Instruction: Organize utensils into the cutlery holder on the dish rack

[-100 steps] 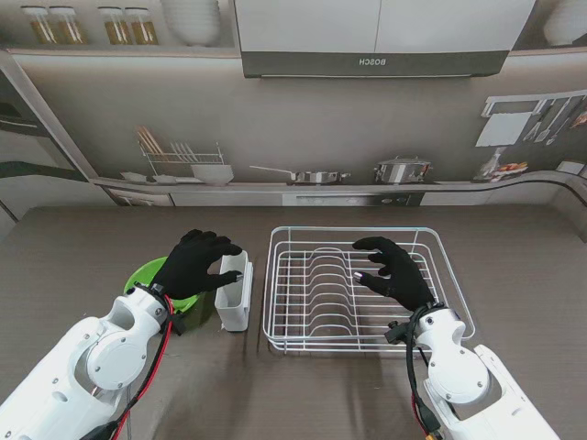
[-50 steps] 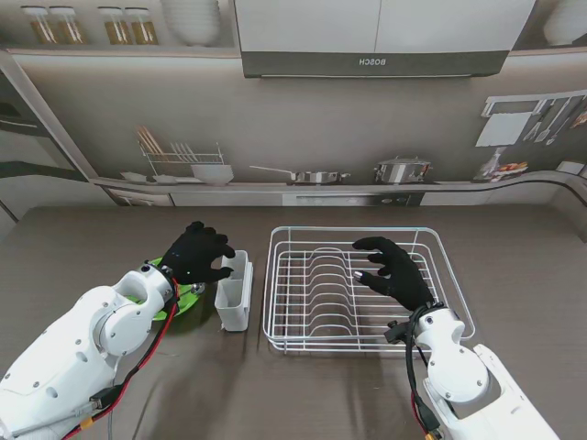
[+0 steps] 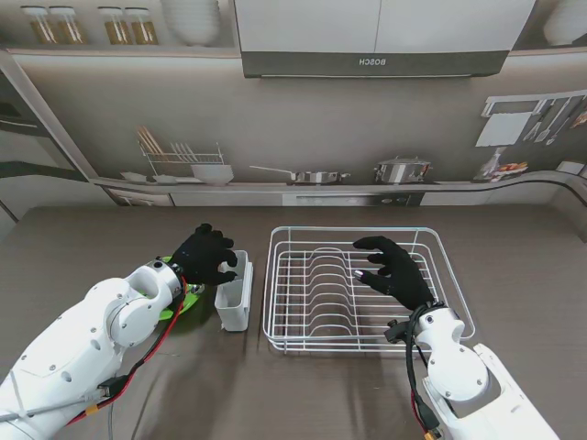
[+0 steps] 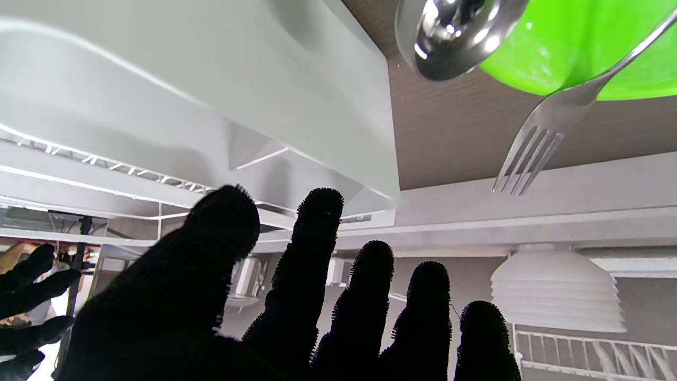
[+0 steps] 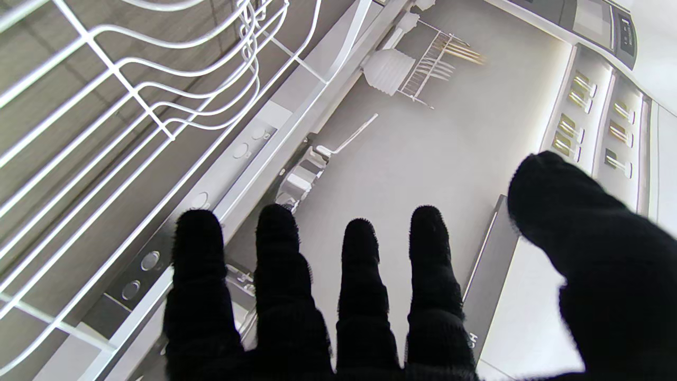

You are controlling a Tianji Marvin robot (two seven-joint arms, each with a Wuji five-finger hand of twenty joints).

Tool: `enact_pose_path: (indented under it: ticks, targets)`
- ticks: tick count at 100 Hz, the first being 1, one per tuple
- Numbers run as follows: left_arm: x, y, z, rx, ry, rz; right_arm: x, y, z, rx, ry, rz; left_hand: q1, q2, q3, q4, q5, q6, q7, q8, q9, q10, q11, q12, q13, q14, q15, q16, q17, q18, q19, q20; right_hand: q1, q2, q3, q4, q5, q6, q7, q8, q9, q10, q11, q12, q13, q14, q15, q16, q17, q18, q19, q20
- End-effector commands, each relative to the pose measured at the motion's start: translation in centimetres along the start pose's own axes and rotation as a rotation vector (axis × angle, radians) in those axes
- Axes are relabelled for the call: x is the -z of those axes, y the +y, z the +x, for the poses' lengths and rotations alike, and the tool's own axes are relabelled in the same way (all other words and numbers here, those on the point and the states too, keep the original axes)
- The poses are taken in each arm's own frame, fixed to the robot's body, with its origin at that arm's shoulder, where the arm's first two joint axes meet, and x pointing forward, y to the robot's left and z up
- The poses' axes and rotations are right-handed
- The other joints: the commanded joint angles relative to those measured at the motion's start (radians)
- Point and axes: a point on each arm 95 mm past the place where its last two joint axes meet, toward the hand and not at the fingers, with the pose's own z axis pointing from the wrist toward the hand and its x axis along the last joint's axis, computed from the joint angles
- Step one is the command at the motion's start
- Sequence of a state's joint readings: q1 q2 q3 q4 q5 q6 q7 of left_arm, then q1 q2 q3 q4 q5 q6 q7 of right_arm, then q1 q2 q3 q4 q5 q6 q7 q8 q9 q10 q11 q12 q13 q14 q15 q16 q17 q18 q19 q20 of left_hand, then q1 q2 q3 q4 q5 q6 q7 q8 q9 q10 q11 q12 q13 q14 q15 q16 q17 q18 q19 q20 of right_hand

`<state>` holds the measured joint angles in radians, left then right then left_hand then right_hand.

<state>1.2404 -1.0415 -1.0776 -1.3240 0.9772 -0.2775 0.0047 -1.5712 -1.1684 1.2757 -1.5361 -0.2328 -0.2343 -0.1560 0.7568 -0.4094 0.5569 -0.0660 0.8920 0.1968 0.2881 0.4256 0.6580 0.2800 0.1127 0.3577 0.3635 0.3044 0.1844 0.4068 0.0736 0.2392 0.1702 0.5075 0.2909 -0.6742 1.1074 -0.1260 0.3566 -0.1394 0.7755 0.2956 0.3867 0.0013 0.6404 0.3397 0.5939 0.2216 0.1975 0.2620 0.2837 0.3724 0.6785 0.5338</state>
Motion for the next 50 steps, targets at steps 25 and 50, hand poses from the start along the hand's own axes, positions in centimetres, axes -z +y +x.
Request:
enact_pose_path:
  ticks: [25, 50]
  targets:
    - [-0.2, 1.1, 0.2, -0.007, 0.022, -0.076, 0.0, -0.5, 0.1, -0.014, -0.002, 0.017, -0.035, -0.056, 0.043, -0.02, -0.006, -0.013, -0.014, 0.005, -0.044, 0.003, -0.014, -0.023, -0.029, -0.019, 0.005, 0.002, -0.025, -0.031, -0.027, -0.011, -0.031, 0.024, -0.025, 0.012, 0.013, -0.012, -0.015, -0.018, 0.004, -0.004, -0.018, -0.013, 0.013, -0.021, 0.004, 0.014, 0.002, -0.01, -0.02, 0.025]
    - [-0.8, 1.5, 0.1, -0.029, 0.029, -0.104, 0.0, -0.4, 0.1, -0.018, -0.003, 0.014, -0.034, -0.069, 0.071, -0.024, 0.0, -0.017, -0.015, 0.004, -0.034, -0.002, -0.008, -0.024, -0.02, -0.022, 0.008, 0.003, -0.016, -0.034, -0.026, -0.016, -0.031, 0.027, -0.025, 0.013, 0.014, -0.012, -0.015, -0.018, 0.004, -0.005, -0.018, -0.013, 0.014, -0.02, 0.005, 0.014, 0.003, -0.009, -0.02, 0.026]
